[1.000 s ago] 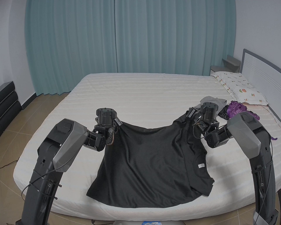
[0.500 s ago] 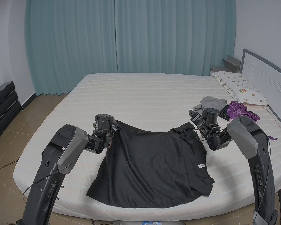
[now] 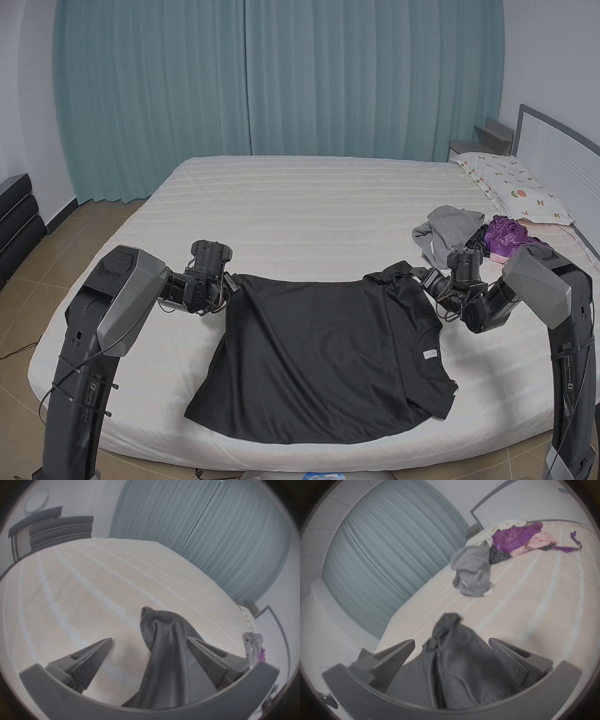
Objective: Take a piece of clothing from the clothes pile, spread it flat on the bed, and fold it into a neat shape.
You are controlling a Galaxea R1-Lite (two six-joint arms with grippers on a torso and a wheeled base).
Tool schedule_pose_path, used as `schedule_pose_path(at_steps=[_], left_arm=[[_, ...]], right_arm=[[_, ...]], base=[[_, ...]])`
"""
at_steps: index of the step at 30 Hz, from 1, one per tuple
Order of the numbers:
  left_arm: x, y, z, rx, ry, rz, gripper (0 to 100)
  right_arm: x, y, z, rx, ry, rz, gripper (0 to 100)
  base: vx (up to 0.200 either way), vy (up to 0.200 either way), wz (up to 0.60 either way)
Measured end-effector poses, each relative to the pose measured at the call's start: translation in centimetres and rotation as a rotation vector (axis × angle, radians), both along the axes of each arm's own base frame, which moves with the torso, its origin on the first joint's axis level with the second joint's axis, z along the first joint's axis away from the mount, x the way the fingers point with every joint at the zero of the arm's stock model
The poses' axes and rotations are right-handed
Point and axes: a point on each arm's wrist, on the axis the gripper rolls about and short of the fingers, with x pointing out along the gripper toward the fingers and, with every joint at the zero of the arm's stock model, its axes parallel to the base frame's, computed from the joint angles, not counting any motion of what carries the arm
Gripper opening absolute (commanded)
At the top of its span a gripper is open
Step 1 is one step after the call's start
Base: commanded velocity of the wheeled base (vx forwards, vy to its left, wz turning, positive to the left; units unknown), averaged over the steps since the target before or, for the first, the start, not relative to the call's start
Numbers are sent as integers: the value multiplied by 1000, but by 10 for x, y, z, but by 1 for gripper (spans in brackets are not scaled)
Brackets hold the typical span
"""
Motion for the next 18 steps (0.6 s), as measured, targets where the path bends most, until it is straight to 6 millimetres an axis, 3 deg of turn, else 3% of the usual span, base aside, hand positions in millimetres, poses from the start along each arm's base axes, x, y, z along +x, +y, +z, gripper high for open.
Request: schedule_pose_path(at_steps=[3, 8, 18], left_arm=[[1, 8, 12, -93, -12, 16, 100], [-1, 21, 30, -151, -26, 44, 100], [-40, 35, 24, -227, 35, 84, 100]], right_arm=[[-16, -3, -5, 16, 58, 44, 100], [-25, -9, -4, 21, 85, 53, 100], [-18, -20, -10, 14, 102, 46, 100]], base=[[0, 0, 0], [0, 0, 0], [0, 0, 0]])
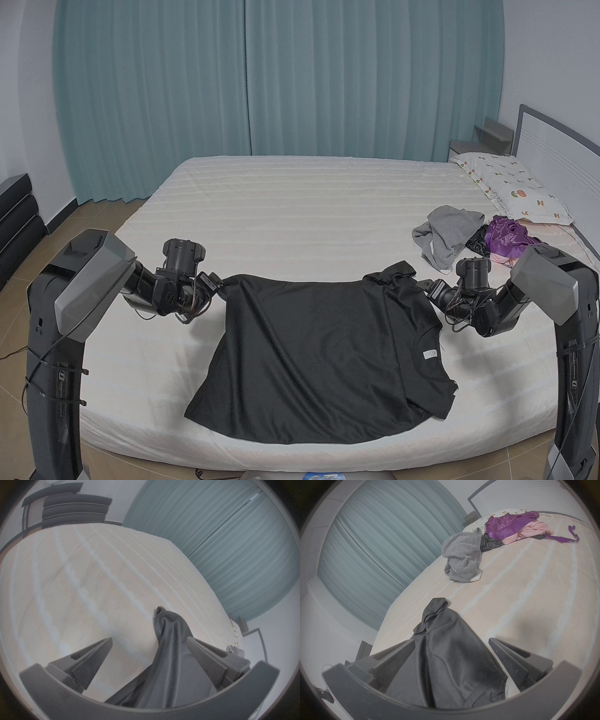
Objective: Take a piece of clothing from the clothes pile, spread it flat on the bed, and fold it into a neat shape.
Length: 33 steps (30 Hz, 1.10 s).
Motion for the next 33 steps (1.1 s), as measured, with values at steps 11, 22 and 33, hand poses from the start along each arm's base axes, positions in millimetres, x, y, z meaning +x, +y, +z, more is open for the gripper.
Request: schedule_pose_path(at_steps=[11, 22, 33], left_arm=[[-50, -1, -8, -116, -64, 55, 100], [-68, 3, -13, -137, -32, 72, 100], [-74, 3, -17, -126, -20, 71, 100]], right_arm=[[35, -12, -22, -6, 21, -15, 100], [50, -2, -46, -19, 48, 19, 0], [74, -12, -24, -34, -61, -56, 0]], base=[[0, 0, 0], [0, 0, 0], [0, 0, 0]])
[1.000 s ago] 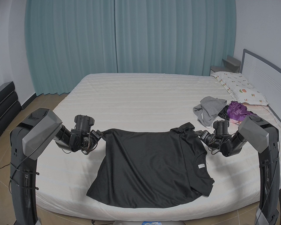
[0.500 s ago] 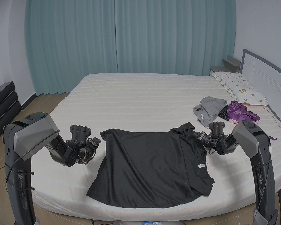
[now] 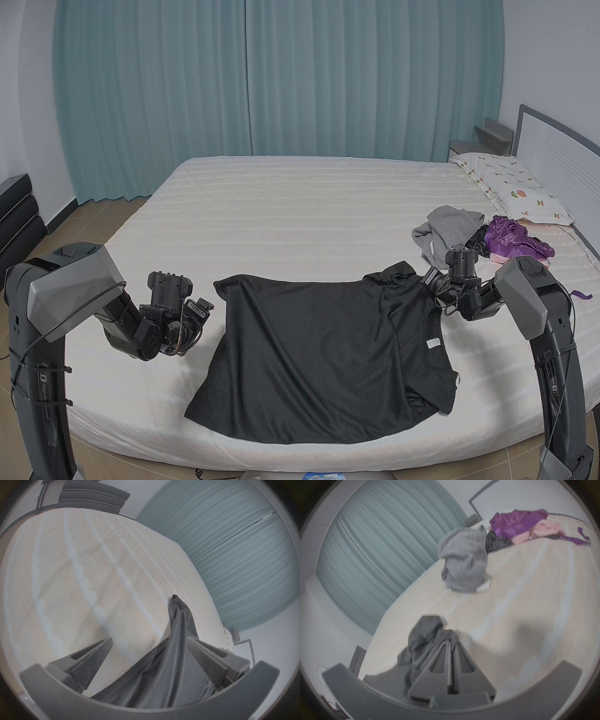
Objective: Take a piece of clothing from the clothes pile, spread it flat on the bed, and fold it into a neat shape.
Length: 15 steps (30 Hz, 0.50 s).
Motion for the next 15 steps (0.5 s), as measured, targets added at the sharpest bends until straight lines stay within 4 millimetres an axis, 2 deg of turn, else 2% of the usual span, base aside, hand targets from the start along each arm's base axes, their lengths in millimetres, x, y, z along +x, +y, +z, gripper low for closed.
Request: schedule_pose_path(at_steps=[4, 7, 8, 15], left_arm=[[-2, 0, 0, 0, -26, -5, 100], [-4, -1, -2, 1, -20, -7, 100], [-4, -1, -2, 2, -19, -7, 100], [-6, -1, -2, -3, -17, -5, 100]], right_arm=[[9, -8, 14, -1, -62, -28, 0], [12, -11, 14, -4, -72, -34, 0], [12, -12, 13, -6, -73, -34, 100], [12, -14, 4, -17, -65, -33, 100]], base=[[0, 0, 0], [0, 0, 0], [0, 0, 0], [0, 0, 0]])
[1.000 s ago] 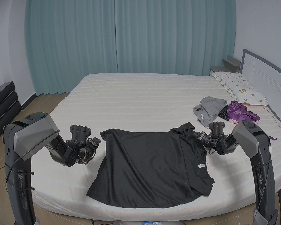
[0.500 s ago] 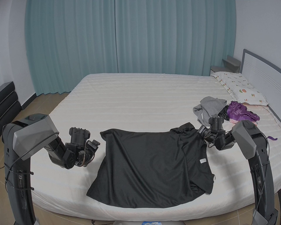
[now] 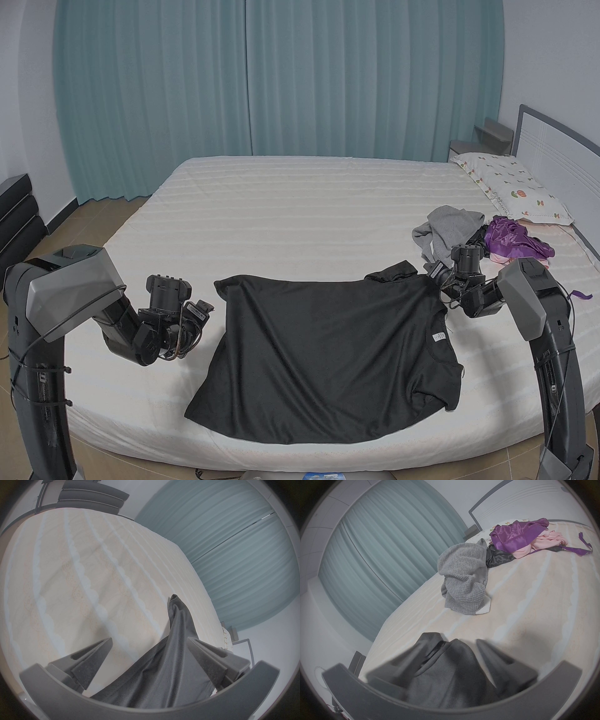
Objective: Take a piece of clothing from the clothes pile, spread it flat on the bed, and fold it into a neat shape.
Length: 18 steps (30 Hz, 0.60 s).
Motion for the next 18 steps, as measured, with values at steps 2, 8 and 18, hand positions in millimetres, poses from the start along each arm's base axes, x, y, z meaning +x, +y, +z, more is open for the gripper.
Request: schedule_pose_path(at_steps=[2, 8, 18], left_arm=[[-1, 0, 0, 0, 3, -1, 100], [-8, 2, 1, 1, 15, -4, 100], [-27, 5, 6, 3, 36, -11, 100]], right_arm=[[-2, 0, -1, 4, 7, -1, 100], [-19, -2, 1, 25, 56, -2, 100], [-89, -12, 12, 80, 164, 37, 100]], base=[[0, 0, 0], [0, 0, 0], [0, 0, 0]])
